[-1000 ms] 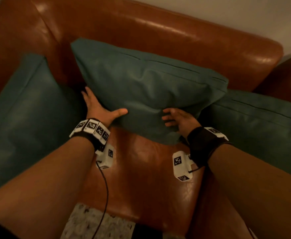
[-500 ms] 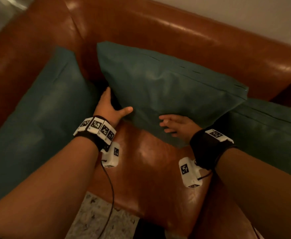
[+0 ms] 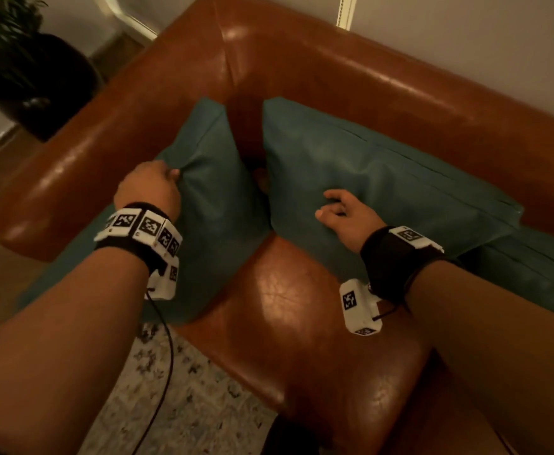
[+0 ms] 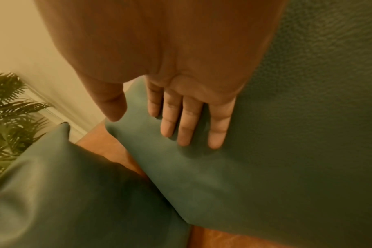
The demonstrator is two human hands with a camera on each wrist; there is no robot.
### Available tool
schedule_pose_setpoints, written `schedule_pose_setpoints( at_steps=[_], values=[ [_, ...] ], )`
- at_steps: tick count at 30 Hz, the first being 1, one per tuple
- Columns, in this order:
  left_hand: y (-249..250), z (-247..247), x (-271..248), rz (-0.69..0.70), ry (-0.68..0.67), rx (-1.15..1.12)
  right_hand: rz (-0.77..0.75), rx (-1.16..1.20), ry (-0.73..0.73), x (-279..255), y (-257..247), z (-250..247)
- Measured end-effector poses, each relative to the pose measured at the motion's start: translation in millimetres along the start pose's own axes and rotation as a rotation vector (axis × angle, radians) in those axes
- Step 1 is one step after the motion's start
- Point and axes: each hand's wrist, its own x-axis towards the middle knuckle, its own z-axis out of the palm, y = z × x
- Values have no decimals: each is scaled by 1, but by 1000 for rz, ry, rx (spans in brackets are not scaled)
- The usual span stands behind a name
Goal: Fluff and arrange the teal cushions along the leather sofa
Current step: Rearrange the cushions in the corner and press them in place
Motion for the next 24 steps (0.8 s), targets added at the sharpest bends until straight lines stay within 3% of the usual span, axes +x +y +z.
schedule_pose_setpoints(
  at_steps=[6,10,14,18,22,24],
  values=[
    [23,-29,31,-93,175,-228,-23,6,10,2,4,-5],
    [42,-21,31,-37,303,-361,-29,28,16,6,10,-2],
    [60,31,25,145,126,-234,-32,13,6,10,13,-3],
    [44,29,32,209,108,-235,-21,10,-2,12,15,-5],
    [15,29,13,307,-94,78,-11,11,22,8,8,-3],
    [20,25,0,294,-65,68,-8,32,15,4,6,-1]
  ],
)
